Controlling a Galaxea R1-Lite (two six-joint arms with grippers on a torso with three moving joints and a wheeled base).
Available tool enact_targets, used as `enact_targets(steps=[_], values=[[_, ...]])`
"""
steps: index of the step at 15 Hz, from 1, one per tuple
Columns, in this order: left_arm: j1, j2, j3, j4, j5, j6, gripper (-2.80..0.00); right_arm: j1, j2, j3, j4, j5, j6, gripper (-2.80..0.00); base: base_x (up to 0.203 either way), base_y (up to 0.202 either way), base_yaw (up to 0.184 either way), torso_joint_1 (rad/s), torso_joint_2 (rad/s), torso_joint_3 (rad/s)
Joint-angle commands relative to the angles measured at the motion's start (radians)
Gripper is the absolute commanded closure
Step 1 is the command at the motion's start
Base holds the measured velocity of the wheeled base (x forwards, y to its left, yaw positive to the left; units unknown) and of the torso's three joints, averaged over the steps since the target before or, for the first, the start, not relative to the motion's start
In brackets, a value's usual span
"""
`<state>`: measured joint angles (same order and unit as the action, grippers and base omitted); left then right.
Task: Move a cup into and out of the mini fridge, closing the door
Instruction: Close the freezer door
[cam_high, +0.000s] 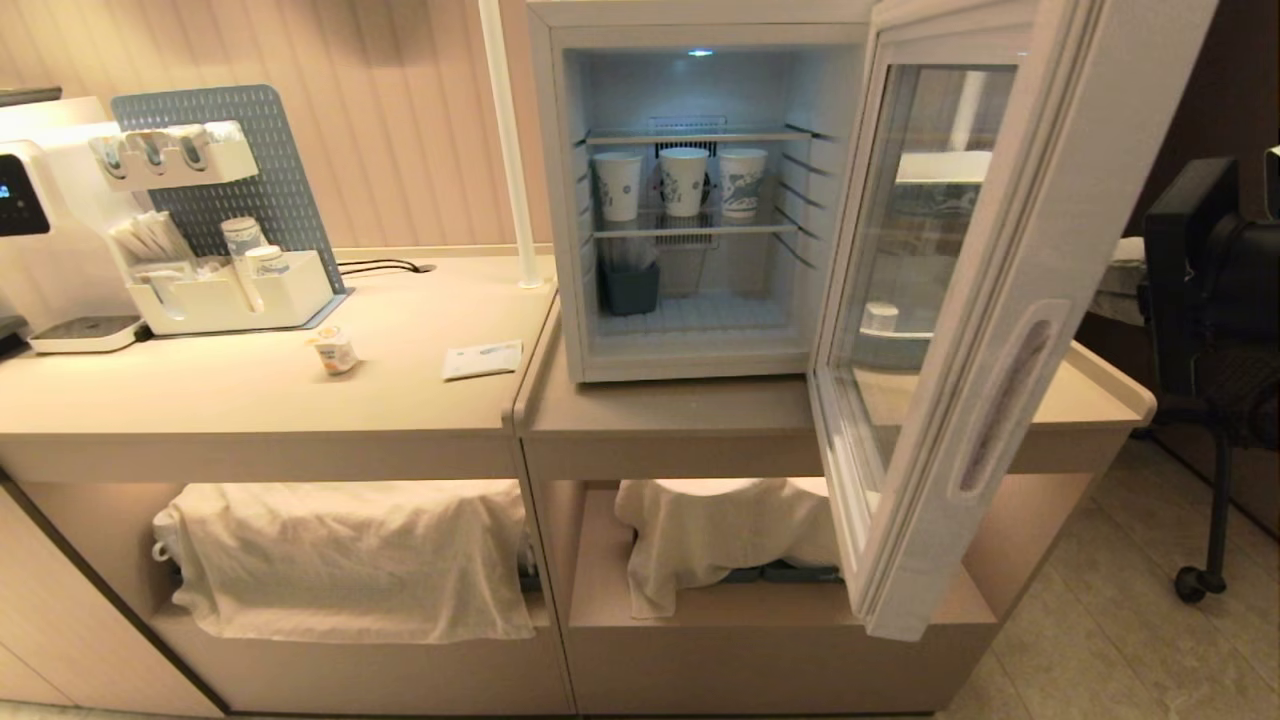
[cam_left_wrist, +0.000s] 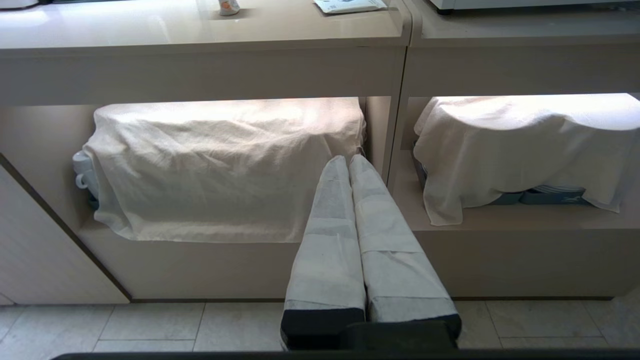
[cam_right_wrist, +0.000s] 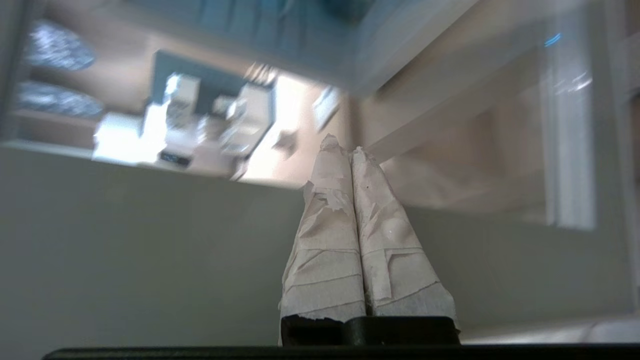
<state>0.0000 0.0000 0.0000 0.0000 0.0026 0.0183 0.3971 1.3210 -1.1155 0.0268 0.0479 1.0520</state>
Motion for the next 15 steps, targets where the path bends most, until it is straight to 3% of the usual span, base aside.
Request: enact_targets(steps=[1,7,10,15], values=[[0.0,0.0,0.0,0.0,0.0,0.0,0.0,0.06,0.014,-0.022,-0.003,0.003,0.049,0.0,0.0,0.0,0.0,0.0,0.0,0.0],[0.0,0.0,0.0,0.0,0.0,0.0,0.0,0.162,0.107,-0.136,-0.007,0.001,0.169,0.0,0.0,0.0,0.0,0.0,0.0,0.0],[0.0,0.0,0.0,0.0,0.0,0.0,0.0,0.173,0.191,-0.235,-0.008,0.001,0.237,0.0,0.0,0.0,0.0,0.0,0.0,0.0],[0.0,0.001,0.0,0.0,0.0,0.0,0.0,0.209,0.34,-0.324,-0.078,-0.012,0.24,0.0,0.0,0.0,0.0,0.0,0.0,0.0]])
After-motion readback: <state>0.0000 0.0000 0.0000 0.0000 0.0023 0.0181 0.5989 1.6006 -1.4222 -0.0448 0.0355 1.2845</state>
